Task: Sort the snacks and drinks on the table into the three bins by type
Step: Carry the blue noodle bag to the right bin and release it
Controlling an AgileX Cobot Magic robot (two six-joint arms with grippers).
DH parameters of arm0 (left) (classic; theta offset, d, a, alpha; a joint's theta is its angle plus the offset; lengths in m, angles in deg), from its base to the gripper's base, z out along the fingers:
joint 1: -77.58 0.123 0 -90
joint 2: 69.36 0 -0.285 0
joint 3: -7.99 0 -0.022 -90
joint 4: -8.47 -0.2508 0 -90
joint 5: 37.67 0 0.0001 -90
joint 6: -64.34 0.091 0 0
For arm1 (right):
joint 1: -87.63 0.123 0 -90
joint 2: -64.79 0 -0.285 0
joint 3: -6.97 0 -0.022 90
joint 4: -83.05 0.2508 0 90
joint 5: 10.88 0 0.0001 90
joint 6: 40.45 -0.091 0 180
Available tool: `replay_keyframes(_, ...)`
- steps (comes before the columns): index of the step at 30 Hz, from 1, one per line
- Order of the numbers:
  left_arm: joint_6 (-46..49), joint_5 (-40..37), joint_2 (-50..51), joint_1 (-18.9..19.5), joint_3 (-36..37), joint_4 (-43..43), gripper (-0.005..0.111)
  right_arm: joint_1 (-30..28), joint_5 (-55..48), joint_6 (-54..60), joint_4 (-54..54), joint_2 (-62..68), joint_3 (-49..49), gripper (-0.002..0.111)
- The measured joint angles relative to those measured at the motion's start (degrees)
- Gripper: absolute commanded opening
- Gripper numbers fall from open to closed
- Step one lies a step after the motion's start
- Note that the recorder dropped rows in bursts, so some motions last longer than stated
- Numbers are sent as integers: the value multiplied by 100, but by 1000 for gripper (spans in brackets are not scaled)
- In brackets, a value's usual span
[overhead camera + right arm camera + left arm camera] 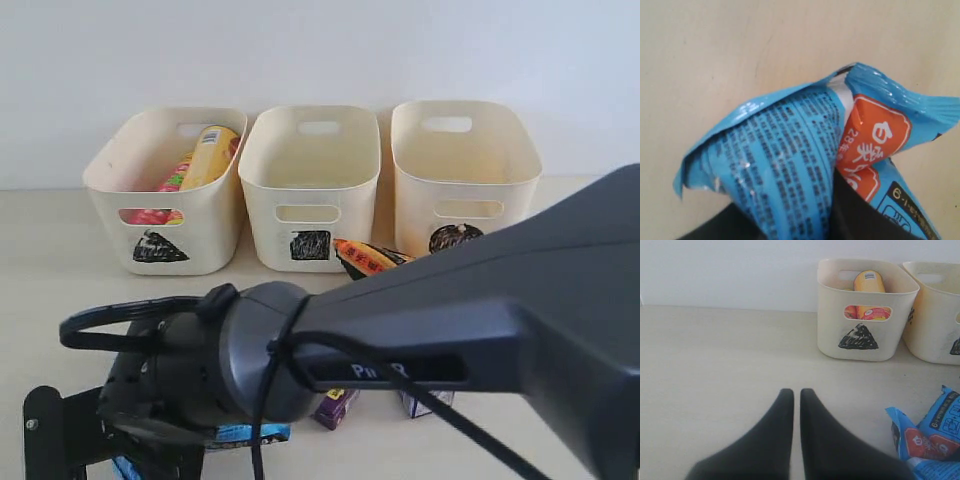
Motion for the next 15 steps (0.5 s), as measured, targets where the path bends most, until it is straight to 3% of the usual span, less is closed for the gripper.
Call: replay_keyframes(15, 0, 0, 0, 0, 0, 0, 4, -10, -721, -460, 176, -1903, 109, 0)
